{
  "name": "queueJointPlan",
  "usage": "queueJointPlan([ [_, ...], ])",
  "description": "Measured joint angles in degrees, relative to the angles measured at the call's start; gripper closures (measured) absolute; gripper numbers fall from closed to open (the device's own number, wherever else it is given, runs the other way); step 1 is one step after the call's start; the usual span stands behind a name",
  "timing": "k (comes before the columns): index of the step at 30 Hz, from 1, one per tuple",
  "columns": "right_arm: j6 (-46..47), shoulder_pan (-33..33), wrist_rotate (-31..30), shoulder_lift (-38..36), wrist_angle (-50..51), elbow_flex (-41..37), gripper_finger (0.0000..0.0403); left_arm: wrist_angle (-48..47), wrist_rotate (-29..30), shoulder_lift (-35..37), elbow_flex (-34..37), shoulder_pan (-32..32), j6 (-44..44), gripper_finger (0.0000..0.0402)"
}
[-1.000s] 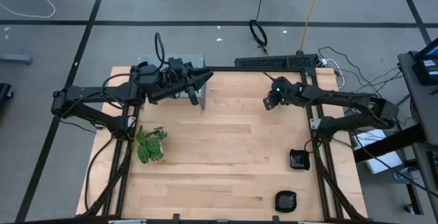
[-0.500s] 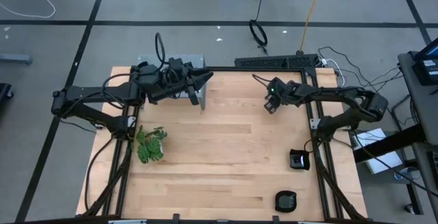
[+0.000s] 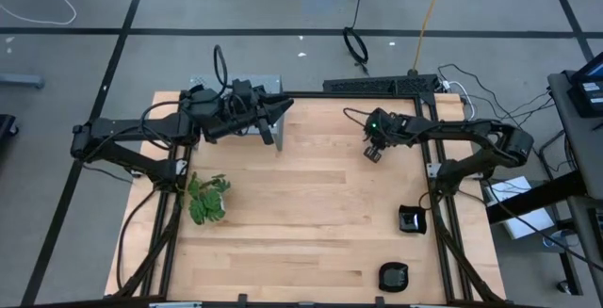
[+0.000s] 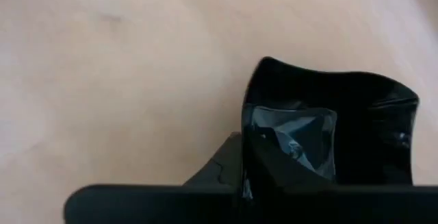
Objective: Pick & Place Mini shaped plates
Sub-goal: Move the distorted square plate to the center of the table
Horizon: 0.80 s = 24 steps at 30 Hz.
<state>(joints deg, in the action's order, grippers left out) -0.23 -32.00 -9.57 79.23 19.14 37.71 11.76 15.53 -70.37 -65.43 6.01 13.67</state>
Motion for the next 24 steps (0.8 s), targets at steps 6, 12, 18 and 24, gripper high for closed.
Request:
queueJointPlan([
  [6, -5.04, 9.04, 7.37, -2.06, -7.13, -0.07, 0.0402, 0.01, 0.03, 0.0, 0.0, 0.0, -1.56, 0.0309],
  [12, -3.66, 19.68, 13.51, -1.01, -23.26, 0.37, 0.0403, 0.03, 0.11, 0.0, 0.0, 0.01, -3.2, 0.0309],
  [18, -2.25, 28.14, 18.89, 6.52, -28.08, 7.43, 0.0403, 0.13, 0.42, 0.0, 0.0, 0.0, -2.51, 0.0309],
  [24, -1.73, 33.55, 18.92, 15.74, -27.25, 16.45, 0.0403, 0.31, 1.16, 0.0, 0.0, 0.0, 1.09, 0.0309],
])
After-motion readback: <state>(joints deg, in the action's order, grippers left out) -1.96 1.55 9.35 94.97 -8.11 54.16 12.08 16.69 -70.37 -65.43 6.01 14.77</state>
